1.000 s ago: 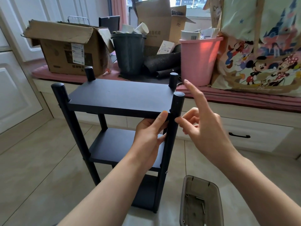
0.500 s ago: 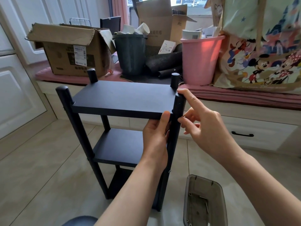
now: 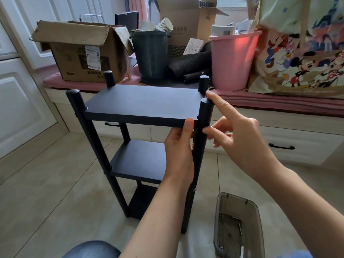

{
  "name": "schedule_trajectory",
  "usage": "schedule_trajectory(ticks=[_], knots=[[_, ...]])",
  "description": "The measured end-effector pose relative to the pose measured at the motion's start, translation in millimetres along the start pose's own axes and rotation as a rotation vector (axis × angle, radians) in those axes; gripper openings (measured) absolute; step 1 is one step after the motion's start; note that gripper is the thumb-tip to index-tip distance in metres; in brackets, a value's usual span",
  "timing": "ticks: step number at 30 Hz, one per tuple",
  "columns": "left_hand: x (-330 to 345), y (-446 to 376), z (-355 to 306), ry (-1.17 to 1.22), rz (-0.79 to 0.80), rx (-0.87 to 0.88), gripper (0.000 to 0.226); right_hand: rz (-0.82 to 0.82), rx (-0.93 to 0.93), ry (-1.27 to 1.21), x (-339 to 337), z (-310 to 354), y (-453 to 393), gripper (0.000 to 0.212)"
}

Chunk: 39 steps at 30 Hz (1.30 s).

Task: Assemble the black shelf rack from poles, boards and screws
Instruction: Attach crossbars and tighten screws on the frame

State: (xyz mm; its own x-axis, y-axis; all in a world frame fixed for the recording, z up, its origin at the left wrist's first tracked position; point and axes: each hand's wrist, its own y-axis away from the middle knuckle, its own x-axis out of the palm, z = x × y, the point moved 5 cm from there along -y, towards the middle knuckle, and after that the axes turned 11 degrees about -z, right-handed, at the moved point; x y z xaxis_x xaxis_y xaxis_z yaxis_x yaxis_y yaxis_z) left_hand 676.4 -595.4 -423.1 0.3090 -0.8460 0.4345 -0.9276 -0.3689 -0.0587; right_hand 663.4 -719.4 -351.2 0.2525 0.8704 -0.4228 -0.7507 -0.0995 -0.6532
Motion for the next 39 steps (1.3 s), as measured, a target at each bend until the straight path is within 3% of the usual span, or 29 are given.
schedule_trajectory(ticks=[9, 15, 27, 36, 39], knots=[[-2.7, 1.0, 0.4, -0.019, 0.037, 0.026, 0.047, -0.063, -0.015, 0.148, -3.4, 8.6, 6.0, 0.067], [-4.6, -0.6, 1.3, -0.019, 0.079, 0.042, 0.044, -0.120, 0.035, 0.074, -3.3, 9.3, 7.0, 0.066], [-9.7, 1.2, 4.5, -0.019, 0.106, 0.041, 0.040, -0.153, 0.060, 0.052, -1.6, 10.0, 7.5, 0.044], [-9.7, 1.2, 5.1, -0.005, 0.123, 0.016, 0.028, -0.107, 0.183, -0.110, -1.1, -7.7, 2.9, 0.033], [-9.3, 2.1, 4.6, -0.006, 0.132, 0.012, 0.029, -0.067, 0.278, -0.279, -0.8, -14.3, 2.5, 0.029]])
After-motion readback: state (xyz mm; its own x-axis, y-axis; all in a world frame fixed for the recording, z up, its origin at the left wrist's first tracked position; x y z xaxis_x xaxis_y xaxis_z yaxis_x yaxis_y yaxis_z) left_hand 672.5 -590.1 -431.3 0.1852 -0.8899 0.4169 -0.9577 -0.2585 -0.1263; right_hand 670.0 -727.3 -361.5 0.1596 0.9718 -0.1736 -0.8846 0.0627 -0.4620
